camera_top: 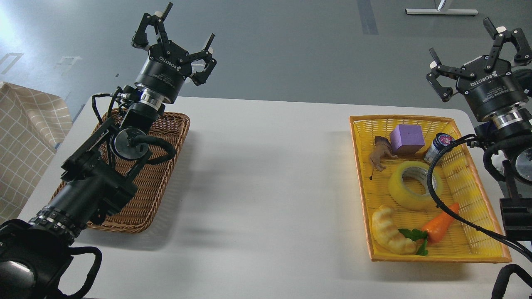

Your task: Place and transfer tape with both arms

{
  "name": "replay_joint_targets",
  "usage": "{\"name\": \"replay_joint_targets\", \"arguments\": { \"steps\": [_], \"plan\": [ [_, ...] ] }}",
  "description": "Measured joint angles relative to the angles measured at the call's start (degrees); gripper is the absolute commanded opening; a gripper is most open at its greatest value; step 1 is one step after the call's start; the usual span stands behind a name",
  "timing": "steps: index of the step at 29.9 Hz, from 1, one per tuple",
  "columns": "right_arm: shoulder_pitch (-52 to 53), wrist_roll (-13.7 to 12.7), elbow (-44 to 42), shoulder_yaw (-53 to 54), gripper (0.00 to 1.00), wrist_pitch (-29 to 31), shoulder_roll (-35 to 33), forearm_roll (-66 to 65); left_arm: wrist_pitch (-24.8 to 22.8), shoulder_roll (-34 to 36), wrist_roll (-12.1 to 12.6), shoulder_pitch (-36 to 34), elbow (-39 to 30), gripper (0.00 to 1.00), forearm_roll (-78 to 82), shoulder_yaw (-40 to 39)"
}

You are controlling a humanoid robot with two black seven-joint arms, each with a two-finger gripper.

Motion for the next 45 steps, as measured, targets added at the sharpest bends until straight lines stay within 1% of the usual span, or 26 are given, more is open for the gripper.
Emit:
{"name": "replay_joint_targets", "arguments": {
  "steps": [45],
  "plan": [
    [-0.3, 0.0, 0.2, 0.0, 1.00, 0.0, 0.1, 0.0, 0.0, -0.2, 0.2, 0.0, -0.4, 0.98, -0.1, 0.0]
  ]
}}
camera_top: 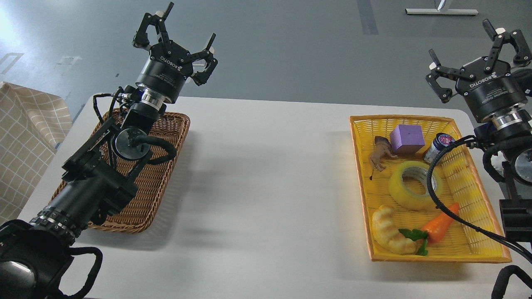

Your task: Place and transfer tape with both arms

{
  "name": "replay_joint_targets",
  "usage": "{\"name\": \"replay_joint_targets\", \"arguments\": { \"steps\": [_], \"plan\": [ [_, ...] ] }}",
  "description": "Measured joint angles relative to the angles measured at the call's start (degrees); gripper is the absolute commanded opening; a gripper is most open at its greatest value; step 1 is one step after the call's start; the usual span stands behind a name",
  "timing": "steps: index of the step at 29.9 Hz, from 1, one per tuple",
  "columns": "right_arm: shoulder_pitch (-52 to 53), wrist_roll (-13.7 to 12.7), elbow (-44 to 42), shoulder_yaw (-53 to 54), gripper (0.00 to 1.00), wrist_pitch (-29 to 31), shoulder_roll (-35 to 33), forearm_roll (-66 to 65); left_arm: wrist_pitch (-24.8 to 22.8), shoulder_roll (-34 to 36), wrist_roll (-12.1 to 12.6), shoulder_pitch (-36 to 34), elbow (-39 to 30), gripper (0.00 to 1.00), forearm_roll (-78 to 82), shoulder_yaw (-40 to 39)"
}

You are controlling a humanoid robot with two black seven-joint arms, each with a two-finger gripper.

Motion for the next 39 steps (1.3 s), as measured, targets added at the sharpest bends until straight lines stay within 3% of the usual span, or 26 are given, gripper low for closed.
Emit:
{"name": "replay_joint_targets", "arguments": {
  "steps": [39],
  "plan": [
    [0.0, 0.0, 0.0, 0.0, 1.00, 0.0, 0.6, 0.0, 0.0, -0.1, -0.4, 0.4, 0.0, 0.98, 0.1, 0.0]
  ]
}}
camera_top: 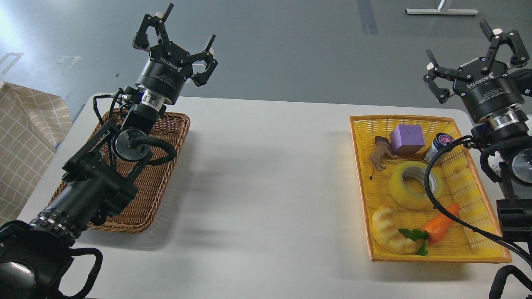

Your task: Place and transfer tape with both arms

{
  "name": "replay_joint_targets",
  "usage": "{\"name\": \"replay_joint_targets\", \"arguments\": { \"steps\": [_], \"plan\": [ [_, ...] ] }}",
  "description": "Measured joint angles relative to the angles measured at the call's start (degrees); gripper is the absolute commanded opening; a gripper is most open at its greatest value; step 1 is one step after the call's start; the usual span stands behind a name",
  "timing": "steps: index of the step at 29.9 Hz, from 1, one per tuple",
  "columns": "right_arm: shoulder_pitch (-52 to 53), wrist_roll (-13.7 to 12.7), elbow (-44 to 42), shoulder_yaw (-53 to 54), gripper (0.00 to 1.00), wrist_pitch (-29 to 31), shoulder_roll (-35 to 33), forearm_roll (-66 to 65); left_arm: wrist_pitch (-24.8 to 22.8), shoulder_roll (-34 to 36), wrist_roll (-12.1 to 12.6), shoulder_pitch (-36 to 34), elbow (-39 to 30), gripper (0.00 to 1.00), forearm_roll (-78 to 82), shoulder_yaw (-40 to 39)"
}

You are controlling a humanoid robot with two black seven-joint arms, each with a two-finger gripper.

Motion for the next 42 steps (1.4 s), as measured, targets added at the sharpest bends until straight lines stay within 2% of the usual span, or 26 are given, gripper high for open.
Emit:
{"name": "replay_joint_targets", "arguments": {
  "steps": [21, 42],
  "plan": [
    [0.0, -0.6, 0.7, -1.1, 1.00, 0.0, -3.0, -0.9, 0.0, 0.0, 0.1, -0.2, 0.0, 0.98, 0.0, 0.0],
    [-0.1, -0.7, 2.0, -13.8, 1.00, 0.0, -20.1, -4.4, 0.0, 0.0, 0.2, -0.2, -0.1, 0.98, 0.0, 0.1]
  ]
}}
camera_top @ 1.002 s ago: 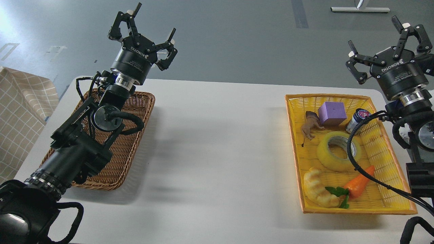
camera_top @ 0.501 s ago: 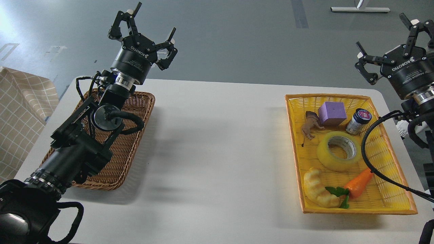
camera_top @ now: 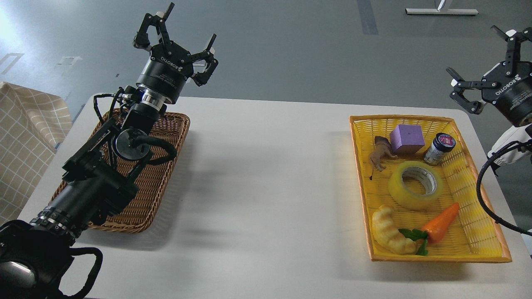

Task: Place and transfer tape with both arms
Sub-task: 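Move the right gripper over the yellow tape roll in the tray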

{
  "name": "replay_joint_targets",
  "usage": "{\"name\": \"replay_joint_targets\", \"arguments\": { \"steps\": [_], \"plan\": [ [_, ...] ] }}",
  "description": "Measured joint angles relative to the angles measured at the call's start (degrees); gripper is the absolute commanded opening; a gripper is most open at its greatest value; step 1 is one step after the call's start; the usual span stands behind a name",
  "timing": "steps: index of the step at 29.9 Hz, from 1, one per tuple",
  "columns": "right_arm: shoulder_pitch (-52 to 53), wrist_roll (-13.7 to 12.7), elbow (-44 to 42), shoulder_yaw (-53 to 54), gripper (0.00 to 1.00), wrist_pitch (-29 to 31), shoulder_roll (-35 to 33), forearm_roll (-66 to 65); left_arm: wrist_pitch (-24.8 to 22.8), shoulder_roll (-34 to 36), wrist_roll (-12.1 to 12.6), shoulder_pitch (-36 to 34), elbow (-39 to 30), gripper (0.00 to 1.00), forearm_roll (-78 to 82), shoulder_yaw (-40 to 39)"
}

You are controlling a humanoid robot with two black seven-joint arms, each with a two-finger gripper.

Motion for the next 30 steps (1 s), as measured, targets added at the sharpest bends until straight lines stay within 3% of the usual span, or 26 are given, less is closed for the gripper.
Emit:
{"name": "replay_joint_targets", "arguments": {
  "steps": [15, 30],
  "plan": [
    [0.4, 0.2, 6.2, -1.7, 1.00, 0.0, -11.8, -17.9, 0.0, 0.0, 0.0, 0.1, 0.0, 0.98, 0.1, 0.1],
    [-0.5, 0.6, 14.9, -1.8, 1.00, 0.0, -11.5, -42.7, 0.0, 0.3, 0.0, 0.3, 0.0, 0.98, 0.1, 0.0]
  ]
}}
